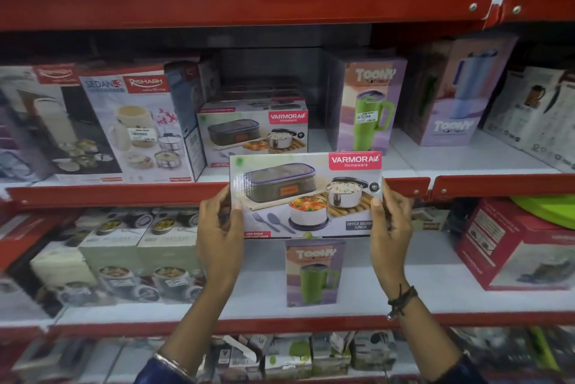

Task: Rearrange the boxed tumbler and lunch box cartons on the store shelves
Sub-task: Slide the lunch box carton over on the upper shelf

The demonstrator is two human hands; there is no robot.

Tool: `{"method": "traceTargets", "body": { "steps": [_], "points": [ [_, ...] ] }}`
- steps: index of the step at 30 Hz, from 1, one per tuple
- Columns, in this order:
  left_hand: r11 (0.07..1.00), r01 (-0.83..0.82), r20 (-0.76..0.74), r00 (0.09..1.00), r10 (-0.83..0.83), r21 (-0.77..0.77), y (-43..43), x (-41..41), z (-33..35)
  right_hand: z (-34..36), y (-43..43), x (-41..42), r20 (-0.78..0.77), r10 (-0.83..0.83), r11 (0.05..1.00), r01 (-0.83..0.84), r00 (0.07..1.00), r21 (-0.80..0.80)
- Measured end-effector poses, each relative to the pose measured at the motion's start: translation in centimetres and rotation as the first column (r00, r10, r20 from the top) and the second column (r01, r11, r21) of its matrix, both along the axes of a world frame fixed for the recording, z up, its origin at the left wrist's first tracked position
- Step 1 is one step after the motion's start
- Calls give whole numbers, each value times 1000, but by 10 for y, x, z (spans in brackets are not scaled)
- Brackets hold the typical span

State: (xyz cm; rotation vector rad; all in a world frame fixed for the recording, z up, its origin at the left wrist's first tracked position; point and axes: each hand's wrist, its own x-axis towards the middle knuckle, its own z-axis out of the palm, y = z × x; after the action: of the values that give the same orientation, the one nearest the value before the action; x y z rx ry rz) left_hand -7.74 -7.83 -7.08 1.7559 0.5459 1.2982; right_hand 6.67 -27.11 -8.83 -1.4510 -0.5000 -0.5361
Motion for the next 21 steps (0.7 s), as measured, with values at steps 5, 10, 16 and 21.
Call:
{"method": "traceTargets", "body": {
  "steps": [5, 10, 16, 21],
  "points": [
    [996, -66, -9, 998, 67, 62, 15, -1, 8, 15, 13, -4, 40, -11, 1000, 11, 999, -4],
    [983, -125, -31, 991, 130, 137, 37, 7, 35, 47, 40, 9, 89, 11, 999, -7, 996, -54],
    [953, -134, -149, 972, 180, 273, 69, 31, 55, 65, 83, 41, 162, 42, 989, -19, 986, -144],
    [954, -73, -232, 962, 144, 290, 89, 49, 42, 51, 110, 58, 147, 91, 975, -58, 985, -214]
  ]
}}
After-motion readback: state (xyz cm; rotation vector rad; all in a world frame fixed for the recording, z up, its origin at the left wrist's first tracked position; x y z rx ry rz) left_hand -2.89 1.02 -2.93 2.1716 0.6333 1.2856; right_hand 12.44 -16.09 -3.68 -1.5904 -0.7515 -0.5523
